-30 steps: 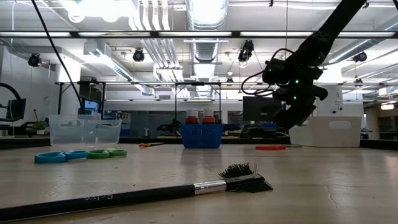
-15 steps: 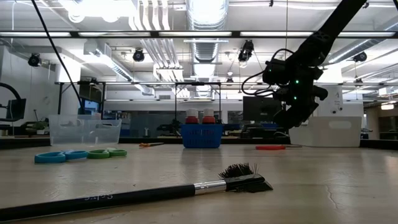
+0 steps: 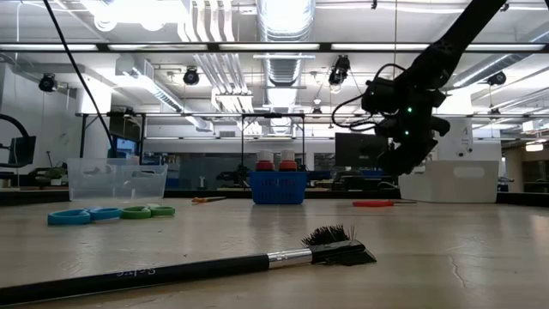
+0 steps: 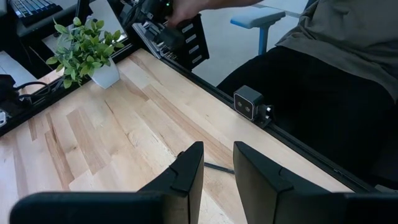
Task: Pick & Place Paint Supplies
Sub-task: Put the black brow brush into the white bin
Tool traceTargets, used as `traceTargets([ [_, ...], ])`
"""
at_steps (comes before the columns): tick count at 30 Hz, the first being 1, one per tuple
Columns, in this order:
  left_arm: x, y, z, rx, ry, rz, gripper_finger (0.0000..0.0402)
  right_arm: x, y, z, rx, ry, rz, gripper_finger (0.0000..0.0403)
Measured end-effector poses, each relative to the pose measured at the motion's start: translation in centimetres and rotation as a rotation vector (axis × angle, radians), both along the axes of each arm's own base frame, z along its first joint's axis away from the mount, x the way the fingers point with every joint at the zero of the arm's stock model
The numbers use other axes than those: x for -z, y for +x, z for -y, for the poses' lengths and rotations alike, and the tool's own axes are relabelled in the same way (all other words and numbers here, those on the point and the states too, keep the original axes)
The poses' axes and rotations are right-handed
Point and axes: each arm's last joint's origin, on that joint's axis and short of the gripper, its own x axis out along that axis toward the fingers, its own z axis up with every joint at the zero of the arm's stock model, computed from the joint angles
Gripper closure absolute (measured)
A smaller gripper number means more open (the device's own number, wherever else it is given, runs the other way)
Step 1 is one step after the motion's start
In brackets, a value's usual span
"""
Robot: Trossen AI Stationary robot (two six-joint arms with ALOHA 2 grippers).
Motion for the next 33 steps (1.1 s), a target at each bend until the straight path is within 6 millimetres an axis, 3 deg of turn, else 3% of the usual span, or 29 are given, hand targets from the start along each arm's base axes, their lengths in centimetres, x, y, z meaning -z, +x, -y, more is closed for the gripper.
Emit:
traceTargets([
  [10,0.0,0.0,0.0,0.0,0.0,0.0,0.0307,-3.8,0.4,-2.2,-0.113,-0.073,0.093,0.0239],
  [21,0.0,0.0,0.0,-0.001,0.0,0.0,0.0307,-7.8,0.7,-5.6,-0.507,0.1,0.419,0.0239],
  [27,0.0,0.0,0.0,-0.001,0.0,0.0,0.0307,-8.2,1.3,-7.7,-0.762,0.278,0.56,0.0239],
  [33,0.0,0.0,0.0,0.0,-0.001,0.004,0.0307,-7.0,2.3,-10.8,-0.984,0.441,0.615,0.0239],
])
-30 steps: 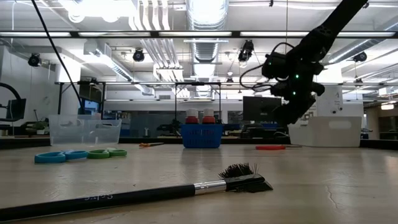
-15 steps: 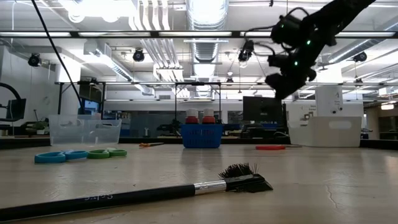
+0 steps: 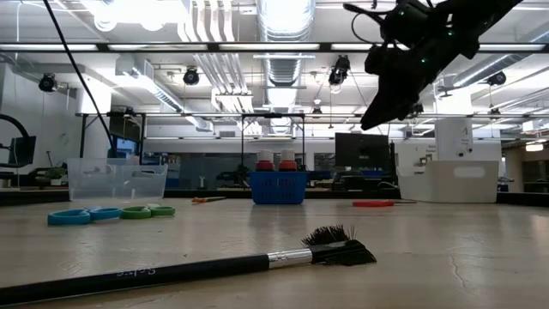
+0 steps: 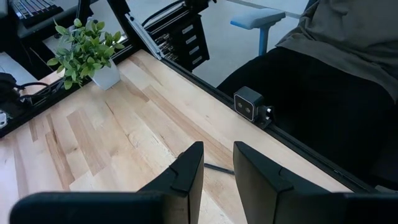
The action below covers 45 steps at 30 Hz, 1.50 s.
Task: Pick & Place Paint Supplies
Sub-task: Put the black brow brush into the white bin
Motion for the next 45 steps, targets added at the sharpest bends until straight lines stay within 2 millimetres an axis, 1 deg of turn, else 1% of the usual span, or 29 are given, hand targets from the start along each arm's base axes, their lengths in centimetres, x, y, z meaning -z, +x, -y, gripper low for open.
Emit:
traceTargets([
  [6,0.0,0.0,0.0,0.002,0.003,0.002,0.0307,1.4,1.0,-4.1,-0.235,0.032,0.053,0.0239],
  [11,0.0,0.0,0.0,0.003,0.005,0.004,0.0307,1.9,1.6,-8.0,-0.433,0.043,0.149,0.0239],
  [16,0.0,0.0,0.0,0.002,0.004,0.004,0.0307,2.4,1.9,-11.6,-0.585,0.032,0.287,0.0239],
  [19,0.0,0.0,0.0,0.003,0.004,0.004,0.0307,2.7,2.1,-13.3,-0.642,0.026,0.345,0.0239],
  [24,0.0,0.0,0.0,0.002,0.002,0.007,0.0307,3.7,3.0,-14.8,-0.663,0.046,0.362,0.0239],
  [29,0.0,0.0,0.0,0.002,0.002,0.007,0.0307,5.1,5.1,-16.2,-0.689,0.062,0.297,0.0239],
  [32,0.0,0.0,0.0,0.002,0.002,0.007,0.0307,6.3,6.5,-17.0,-0.706,0.072,0.245,0.0238],
  [36,0.0,0.0,0.0,0.002,0.003,0.006,0.0307,7.6,8.2,-17.9,-0.777,0.128,0.202,0.0238],
  [39,0.0,0.0,0.0,0.002,0.004,0.004,0.0307,8.4,9.1,-18.7,-0.805,0.179,0.17,0.0238],
  [45,0.0,0.0,0.0,0.002,0.003,0.004,0.0307,9.8,10.2,-20.2,-0.836,0.192,0.13,0.0238],
])
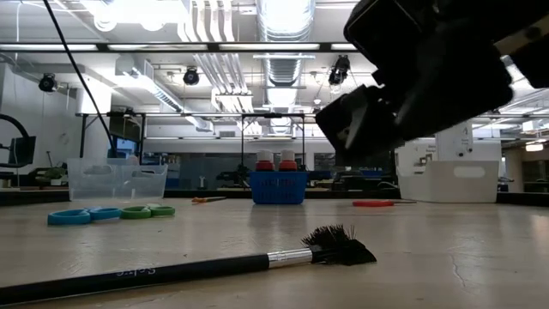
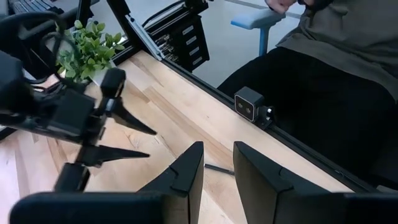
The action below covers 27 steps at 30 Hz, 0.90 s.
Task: Pick & Place Paint Supplies
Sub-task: Put the black brow brush into the white bin
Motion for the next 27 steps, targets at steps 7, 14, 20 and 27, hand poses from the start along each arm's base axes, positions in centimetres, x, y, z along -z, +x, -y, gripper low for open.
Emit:
traceTargets([
  [7,0.0,0.0,0.0,0.0,0.0,0.0,0.0307,1.1,1.1,-1.2,-0.024,-0.01,-0.018,0.0239],
  [14,0.0,0.0,0.0,-0.001,-0.001,-0.002,0.0307,2.1,2.7,-1.9,-0.03,-0.017,-0.024,0.0238],
  [20,0.1,0.0,0.0,-0.002,0.001,-0.006,0.0307,3.1,3.6,-2.2,-0.03,-0.022,-0.034,0.0239],
  [27,0.3,0.0,0.0,-0.002,0.001,-0.005,0.0307,3.5,3.6,-2.2,-0.029,-0.025,-0.045,0.0239],
])
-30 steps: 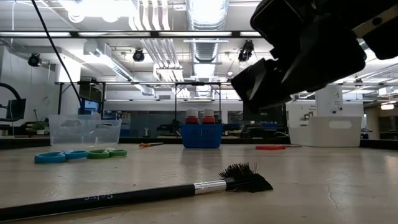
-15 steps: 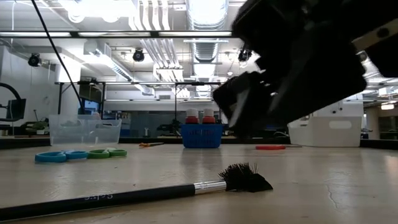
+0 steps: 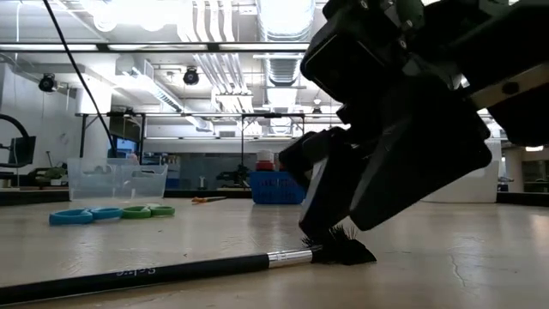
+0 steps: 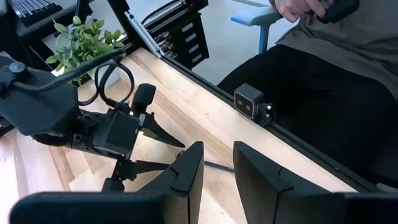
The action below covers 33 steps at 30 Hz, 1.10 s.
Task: Pick & Place Paint Supplies
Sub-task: Put the black brow brush into the white bin
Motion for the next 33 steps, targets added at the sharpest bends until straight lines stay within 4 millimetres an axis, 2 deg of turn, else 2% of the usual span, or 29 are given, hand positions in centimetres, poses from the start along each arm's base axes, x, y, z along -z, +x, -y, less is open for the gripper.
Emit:
traceTargets([
  [17,0.1,0.0,0.0,0.001,-0.002,0.008,0.0307,-0.2,-0.2,-1.0,-0.026,0.019,-0.006,0.0239],
  [33,0.1,0.0,0.0,0.001,-0.002,0.008,0.0307,0.1,0.0,-0.9,0.015,-0.006,-0.001,0.0239],
])
